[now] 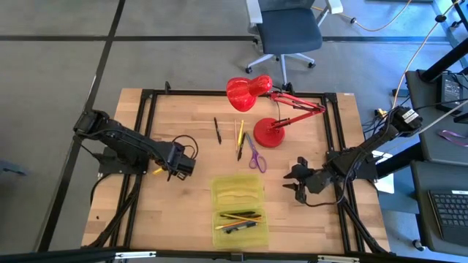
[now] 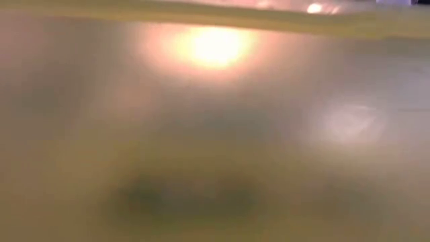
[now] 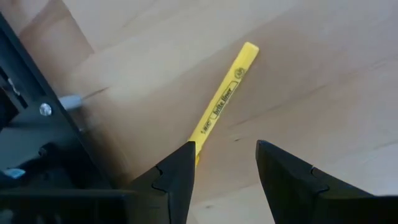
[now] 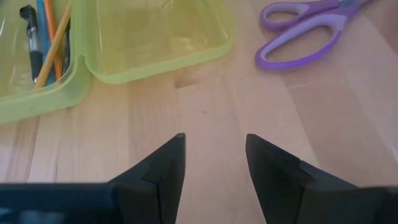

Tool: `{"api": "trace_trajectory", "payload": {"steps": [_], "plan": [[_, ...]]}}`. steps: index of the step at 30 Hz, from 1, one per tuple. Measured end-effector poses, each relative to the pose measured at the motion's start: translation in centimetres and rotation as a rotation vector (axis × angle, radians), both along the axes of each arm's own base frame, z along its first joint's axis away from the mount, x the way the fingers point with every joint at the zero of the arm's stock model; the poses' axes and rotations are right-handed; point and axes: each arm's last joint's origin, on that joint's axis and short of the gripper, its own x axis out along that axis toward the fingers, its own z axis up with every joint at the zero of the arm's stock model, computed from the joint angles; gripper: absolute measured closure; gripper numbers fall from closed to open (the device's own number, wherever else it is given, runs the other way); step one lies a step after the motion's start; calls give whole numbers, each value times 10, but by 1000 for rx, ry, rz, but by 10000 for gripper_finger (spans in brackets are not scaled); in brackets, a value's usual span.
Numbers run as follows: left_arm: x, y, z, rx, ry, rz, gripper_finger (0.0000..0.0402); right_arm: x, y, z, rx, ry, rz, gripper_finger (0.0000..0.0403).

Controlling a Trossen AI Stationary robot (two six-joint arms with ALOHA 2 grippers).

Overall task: Pick & place school supplies into a supply box
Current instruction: Put the yellow pen into the yellow supply box

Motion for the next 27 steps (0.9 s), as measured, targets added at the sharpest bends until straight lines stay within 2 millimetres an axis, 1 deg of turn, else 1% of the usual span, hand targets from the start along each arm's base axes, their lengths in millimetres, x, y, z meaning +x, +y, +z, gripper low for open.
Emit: {"api": "trace_trajectory", "payload": {"steps": [4, 8, 14, 18, 22, 25, 27], "plan": [[0, 1, 0, -8, 9, -57, 240, 1, -1, 0, 0, 9, 17, 231], [1, 7, -2, -17, 8, -36, 248, 1, -2, 0, 0, 9, 10, 231], [-2, 19, -17, -77, 1, -80, 259, 1, -2, 0, 0, 9, 10, 231], [-11, 27, -26, -76, 45, -44, 260, 1, -2, 0, 1, 9, 9, 231], [-17, 31, -34, -124, 50, -68, 263, 1, -2, 0, 2, 9, 9, 231], [-18, 32, -37, -175, 40, -100, 276, 1, -2, 0, 2, 9, 9, 231], [-18, 32, -37, -183, 35, -117, 294, 1, -2, 0, 1, 9, 9, 231]]}}
